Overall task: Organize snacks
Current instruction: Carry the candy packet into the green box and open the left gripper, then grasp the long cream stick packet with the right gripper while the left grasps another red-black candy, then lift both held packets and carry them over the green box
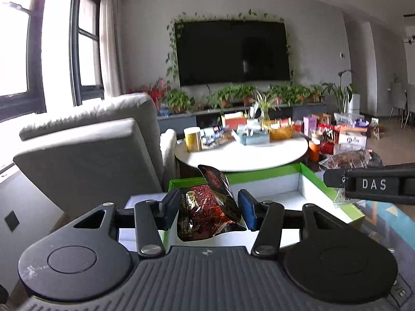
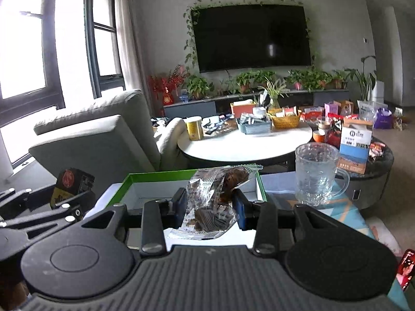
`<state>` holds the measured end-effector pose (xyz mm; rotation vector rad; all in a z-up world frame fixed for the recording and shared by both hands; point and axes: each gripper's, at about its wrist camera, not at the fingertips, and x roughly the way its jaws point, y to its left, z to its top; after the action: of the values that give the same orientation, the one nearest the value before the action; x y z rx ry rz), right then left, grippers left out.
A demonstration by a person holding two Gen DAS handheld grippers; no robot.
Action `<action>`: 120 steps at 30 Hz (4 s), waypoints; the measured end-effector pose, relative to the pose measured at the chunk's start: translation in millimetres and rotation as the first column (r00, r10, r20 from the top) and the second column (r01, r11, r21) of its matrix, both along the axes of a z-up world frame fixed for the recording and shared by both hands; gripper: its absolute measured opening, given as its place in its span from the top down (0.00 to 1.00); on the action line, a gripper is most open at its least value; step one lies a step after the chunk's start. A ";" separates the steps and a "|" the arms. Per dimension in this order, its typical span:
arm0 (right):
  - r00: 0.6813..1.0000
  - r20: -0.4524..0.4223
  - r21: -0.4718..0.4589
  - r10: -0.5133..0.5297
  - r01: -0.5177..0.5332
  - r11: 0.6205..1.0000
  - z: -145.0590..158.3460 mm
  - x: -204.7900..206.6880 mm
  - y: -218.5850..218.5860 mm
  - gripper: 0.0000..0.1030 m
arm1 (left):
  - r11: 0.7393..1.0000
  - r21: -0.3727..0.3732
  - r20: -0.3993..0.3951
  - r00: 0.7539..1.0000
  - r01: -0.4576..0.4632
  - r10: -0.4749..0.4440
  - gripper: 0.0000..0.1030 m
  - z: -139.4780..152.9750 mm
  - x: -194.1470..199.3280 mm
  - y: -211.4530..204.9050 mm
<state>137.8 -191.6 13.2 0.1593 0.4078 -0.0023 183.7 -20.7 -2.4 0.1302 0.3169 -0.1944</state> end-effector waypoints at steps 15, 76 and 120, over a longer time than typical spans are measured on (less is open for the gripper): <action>0.991 -0.131 0.031 -0.015 0.019 0.999 -33.0 39.9 -4.0 0.59 | 0.998 0.062 -0.087 0.996 0.014 -0.009 0.46 -30.1 39.1 -19.6; 0.873 -0.282 -0.018 0.398 -0.420 0.907 -50.6 -87.0 111.0 0.44 | 0.997 0.068 -0.366 0.929 -0.029 0.052 0.51 -75.8 -129.6 97.0; 0.833 -0.384 -0.087 0.399 -0.463 0.882 -72.1 -85.9 90.4 0.58 | 0.997 0.050 -0.369 0.929 0.057 -0.034 0.73 -81.6 -100.0 62.6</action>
<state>51.9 -101.2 -58.9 -0.1176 0.7999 0.3880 83.7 41.9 -84.0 0.1609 0.6953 -0.2558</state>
